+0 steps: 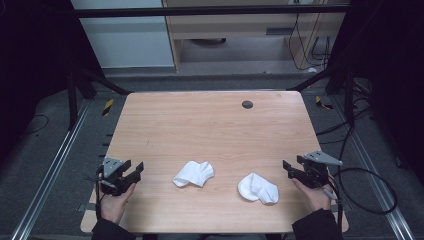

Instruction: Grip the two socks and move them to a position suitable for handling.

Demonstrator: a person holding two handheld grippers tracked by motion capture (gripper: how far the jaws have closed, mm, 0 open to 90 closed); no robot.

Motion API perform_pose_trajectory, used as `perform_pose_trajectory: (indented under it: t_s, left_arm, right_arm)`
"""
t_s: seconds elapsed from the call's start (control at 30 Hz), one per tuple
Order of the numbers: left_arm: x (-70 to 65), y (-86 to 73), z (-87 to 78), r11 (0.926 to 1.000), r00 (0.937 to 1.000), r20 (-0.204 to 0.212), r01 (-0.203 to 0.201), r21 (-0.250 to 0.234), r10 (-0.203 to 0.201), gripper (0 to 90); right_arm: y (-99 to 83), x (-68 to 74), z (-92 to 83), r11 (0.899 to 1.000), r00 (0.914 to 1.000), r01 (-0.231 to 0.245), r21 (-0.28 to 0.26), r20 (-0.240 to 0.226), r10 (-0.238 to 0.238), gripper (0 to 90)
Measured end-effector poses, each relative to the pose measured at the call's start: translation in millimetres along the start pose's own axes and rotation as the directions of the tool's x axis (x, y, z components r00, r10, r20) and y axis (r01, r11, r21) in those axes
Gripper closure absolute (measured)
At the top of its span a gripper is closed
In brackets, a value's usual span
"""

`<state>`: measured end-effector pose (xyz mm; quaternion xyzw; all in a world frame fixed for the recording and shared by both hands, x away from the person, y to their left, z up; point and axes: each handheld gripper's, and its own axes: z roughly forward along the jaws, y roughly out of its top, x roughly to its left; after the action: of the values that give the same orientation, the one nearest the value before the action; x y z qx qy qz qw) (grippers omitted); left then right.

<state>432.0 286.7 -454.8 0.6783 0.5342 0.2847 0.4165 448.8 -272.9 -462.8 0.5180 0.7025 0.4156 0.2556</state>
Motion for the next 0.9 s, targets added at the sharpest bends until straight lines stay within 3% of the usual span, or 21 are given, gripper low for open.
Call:
perform_pose_trajectory:
  t_s: [0.23, 0.3, 0.33, 0.5, 0.57, 0.7, 0.77, 0.8, 0.83, 0.9]
  left_arm:
    - [-23.3, -1.0, -3.2, 0.9987, 0.9961, 0.081, -0.037, 0.034, 0.034, 52.2]
    - [-28.7, -1.0, -3.8, 0.9982, 0.9948, 0.091, -0.049, 0.033, 0.046, 50.7]
    - [-33.5, 0.2, -2.6, 0.9966, 0.9930, 0.096, -0.074, 0.037, 0.070, 48.1]
    - [-41.5, 2.5, 1.2, 0.9955, 0.9908, 0.107, -0.086, 0.038, 0.082, 45.2]
    - [-49.8, 6.1, 3.3, 0.9934, 0.9881, 0.113, -0.109, 0.036, 0.104, 44.0]
    - [-61.8, 10.6, 3.9, 0.9935, 0.9863, 0.127, -0.109, 0.032, 0.105, 44.1]
    - [-74.3, 13.1, 5.2, 0.9898, 0.9811, 0.140, -0.139, 0.030, 0.133, 43.5]
    - [-74.3, 13.1, 5.2, 0.9898, 0.9811, 0.140, -0.139, 0.030, 0.133, 43.4]
    - [-83.5, 14.8, 7.0, 0.9868, 0.9767, 0.151, -0.159, 0.030, 0.153, 43.4]
    - [-87.1, 15.6, 7.7, 0.9862, 0.9756, 0.154, -0.163, 0.031, 0.156, 43.0]
  right_arm:
    - [2.9, 12.8, -6.6, 1.000, 0.9990, 0.026, 0.001, -0.036, -0.025, 41.1]
    - [3.8, 18.1, -8.2, 0.999, 0.9976, 0.054, 0.005, -0.043, -0.053, 41.6]
    - [5.3, 21.8, -9.8, 0.996, 0.9949, 0.087, 0.013, -0.051, -0.087, 42.1]
    - [7.2, 25.7, -14.3, 0.996, 0.9926, 0.084, 0.014, -0.089, -0.082, 42.8]
    - [7.2, 27.6, -16.6, 0.994, 0.9897, 0.105, 0.012, -0.099, -0.103, 43.2]
    - [7.8, 30.1, -19.9, 0.996, 0.9898, 0.091, 0.006, -0.110, -0.090, 43.4]
    - [8.7, 33.5, -23.0, 0.996, 0.9899, 0.093, 0.000, -0.108, -0.093, 44.1]
    - [8.7, 33.5, -23.0, 0.996, 0.9899, 0.093, 0.000, -0.108, -0.093, 44.1]
    - [8.7, 34.6, -24.0, 0.995, 0.9889, 0.097, 0.000, -0.112, -0.097, 44.8]
    - [8.0, 37.3, -25.1, 0.994, 0.9871, 0.106, -0.001, -0.120, -0.106, 45.8]
